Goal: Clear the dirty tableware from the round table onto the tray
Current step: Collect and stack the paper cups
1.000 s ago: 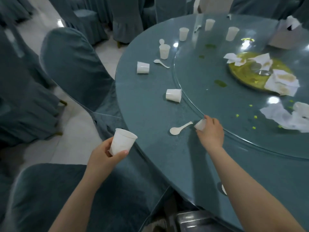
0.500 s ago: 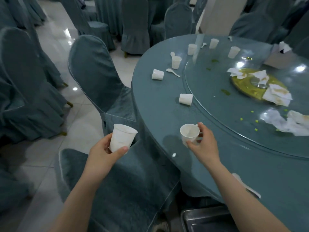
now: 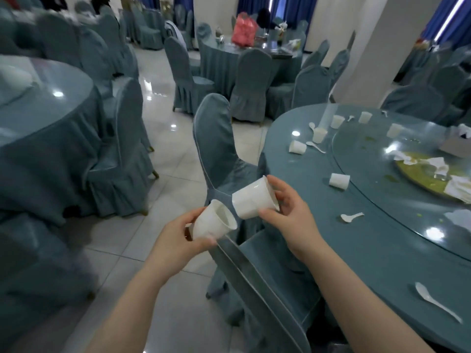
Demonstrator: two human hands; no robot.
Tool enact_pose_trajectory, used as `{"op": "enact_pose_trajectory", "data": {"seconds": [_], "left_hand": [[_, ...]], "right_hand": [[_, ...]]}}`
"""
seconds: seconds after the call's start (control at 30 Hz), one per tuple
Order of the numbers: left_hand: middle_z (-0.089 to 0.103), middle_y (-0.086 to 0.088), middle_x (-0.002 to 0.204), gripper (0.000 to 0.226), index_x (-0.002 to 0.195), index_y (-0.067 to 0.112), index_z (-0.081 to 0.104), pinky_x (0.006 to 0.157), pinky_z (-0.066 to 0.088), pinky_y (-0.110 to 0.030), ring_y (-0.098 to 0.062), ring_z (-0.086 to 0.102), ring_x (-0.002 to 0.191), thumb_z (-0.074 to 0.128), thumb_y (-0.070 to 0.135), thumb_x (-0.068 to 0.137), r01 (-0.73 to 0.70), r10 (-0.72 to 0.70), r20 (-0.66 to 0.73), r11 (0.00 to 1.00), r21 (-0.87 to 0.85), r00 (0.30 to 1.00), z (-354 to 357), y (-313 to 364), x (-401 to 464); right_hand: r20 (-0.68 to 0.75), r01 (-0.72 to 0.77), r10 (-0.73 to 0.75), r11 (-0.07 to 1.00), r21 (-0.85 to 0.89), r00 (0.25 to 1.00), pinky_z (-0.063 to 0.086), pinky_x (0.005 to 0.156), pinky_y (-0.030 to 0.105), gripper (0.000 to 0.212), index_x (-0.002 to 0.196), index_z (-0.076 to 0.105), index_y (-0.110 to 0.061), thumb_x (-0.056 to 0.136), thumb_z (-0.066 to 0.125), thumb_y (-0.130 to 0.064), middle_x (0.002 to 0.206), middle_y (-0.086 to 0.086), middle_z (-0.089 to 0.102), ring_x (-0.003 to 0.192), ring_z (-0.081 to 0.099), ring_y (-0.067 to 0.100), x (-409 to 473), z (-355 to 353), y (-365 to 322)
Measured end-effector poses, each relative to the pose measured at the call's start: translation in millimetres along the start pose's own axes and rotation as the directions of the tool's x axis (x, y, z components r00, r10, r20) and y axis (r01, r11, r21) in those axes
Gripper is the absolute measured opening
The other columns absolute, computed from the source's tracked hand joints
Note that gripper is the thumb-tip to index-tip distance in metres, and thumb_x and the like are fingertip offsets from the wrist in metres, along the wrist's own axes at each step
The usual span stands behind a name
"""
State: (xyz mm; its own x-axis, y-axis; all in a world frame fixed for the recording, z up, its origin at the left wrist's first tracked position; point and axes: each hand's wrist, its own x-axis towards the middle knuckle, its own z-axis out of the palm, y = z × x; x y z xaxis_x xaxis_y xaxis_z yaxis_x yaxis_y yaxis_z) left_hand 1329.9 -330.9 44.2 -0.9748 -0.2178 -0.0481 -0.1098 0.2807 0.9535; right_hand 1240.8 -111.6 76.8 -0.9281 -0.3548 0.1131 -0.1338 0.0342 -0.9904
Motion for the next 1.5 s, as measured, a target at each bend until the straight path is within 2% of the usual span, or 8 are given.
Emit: {"op": "enact_pose_trajectory", "data": {"seconds": [0.3,0.43,0.53,0.67,0.83,1.1,1.33,1.5], "left_hand": [[0.064,0.014,0.105,0.053,0.108,0.041,0.057,0.079,0.055,-0.031,-0.009,0.063,0.095,0.083,0.023,0.066,0.025,-0.015,-0.162,0.998,0.061,0.987,-88.4,-28.0,6.5],[0.065,0.011,0.105,0.052,0.113,0.034,0.058,0.077,0.057,-0.031,-0.009,0.064,0.094,0.082,0.020,0.068,0.047,-0.040,-0.185,0.998,0.034,0.982,-126.6,-41.6,32.6],[0.069,0.010,0.099,0.049,0.106,0.033,0.062,0.074,0.057,-0.026,-0.007,0.066,0.089,0.083,0.012,0.067,0.030,-0.024,-0.212,0.999,0.027,0.977,-148.8,-43.3,72.0],[0.070,0.014,0.098,0.047,0.102,0.039,0.063,0.079,0.057,-0.031,-0.003,0.065,0.089,0.083,0.015,0.067,0.006,0.008,-0.186,0.997,0.078,0.983,-180.8,-39.2,139.2],[0.070,0.016,0.096,0.047,0.101,0.040,0.064,0.078,0.058,-0.036,-0.003,0.066,0.089,0.083,0.015,0.066,0.014,0.004,-0.146,0.993,0.118,0.989,-213.3,-46.3,219.0],[0.066,0.019,0.101,0.049,0.107,0.041,0.059,0.075,0.055,-0.021,-0.001,0.064,0.089,0.082,0.021,0.069,-0.021,0.020,0.007,0.994,0.108,1.000,-227.4,-63.9,354.8],[0.067,0.021,0.096,0.045,0.104,0.044,0.059,0.060,0.047,-0.006,0.008,0.063,0.084,0.080,0.021,0.072,-0.114,0.115,0.169,0.993,-0.013,0.979,-232.6,-46.2,480.8],[0.067,0.021,0.096,0.041,0.102,0.045,0.058,0.060,0.049,-0.011,0.006,0.063,0.082,0.078,0.025,0.072,-0.155,0.170,0.304,0.985,-0.074,0.937,-212.3,-26.1,551.1]], "right_hand": [[0.369,-0.066,0.108,0.990,-0.124,0.923,0.053,0.079,0.017,0.058,0.125,0.053,-0.039,0.076,0.077,-0.022,0.116,-0.014,0.061,0.103,0.063,0.001,51.3,112.5,4.4],[0.370,-0.110,0.149,0.986,-0.125,0.917,0.055,0.081,0.021,0.048,0.129,0.048,-0.043,0.085,0.067,-0.034,0.118,-0.013,0.062,0.099,0.063,-0.003,90.1,156.0,15.0],[0.452,-0.111,0.145,0.989,-0.102,0.880,0.054,0.084,0.019,0.033,0.106,0.061,-0.058,0.086,0.065,-0.031,0.113,-0.025,0.065,0.102,0.062,-0.002,128.9,179.1,17.3],[0.438,-0.142,0.146,0.989,-0.041,0.887,0.053,0.085,0.024,0.035,0.112,0.063,-0.041,0.089,0.063,-0.015,0.115,-0.017,0.067,0.104,0.064,0.006,200.8,195.8,27.9],[0.413,-0.155,0.162,0.987,-0.050,0.896,0.053,0.087,0.027,0.044,0.125,0.057,-0.033,0.082,0.067,-0.032,0.120,-0.013,0.065,0.107,0.062,0.003,275.5,218.7,52.5],[-0.114,-0.284,0.295,0.953,0.103,0.949,0.053,0.082,0.030,0.037,0.120,0.060,-0.025,0.086,0.061,-0.039,0.110,-0.005,0.071,0.099,0.068,0.013,373.9,175.0,94.2],[-0.418,-0.327,0.374,0.927,0.182,0.828,0.052,0.078,0.029,0.018,0.110,0.065,-0.023,0.095,0.055,-0.022,0.105,-0.002,0.073,0.097,0.069,0.016,418.5,141.6,105.3],[-0.618,-0.318,0.395,0.918,0.237,0.680,0.053,0.074,0.028,0.016,0.106,0.066,-0.019,0.095,0.055,-0.018,0.099,-0.002,0.074,0.090,0.070,0.014,421.7,125.6,101.5]]}}
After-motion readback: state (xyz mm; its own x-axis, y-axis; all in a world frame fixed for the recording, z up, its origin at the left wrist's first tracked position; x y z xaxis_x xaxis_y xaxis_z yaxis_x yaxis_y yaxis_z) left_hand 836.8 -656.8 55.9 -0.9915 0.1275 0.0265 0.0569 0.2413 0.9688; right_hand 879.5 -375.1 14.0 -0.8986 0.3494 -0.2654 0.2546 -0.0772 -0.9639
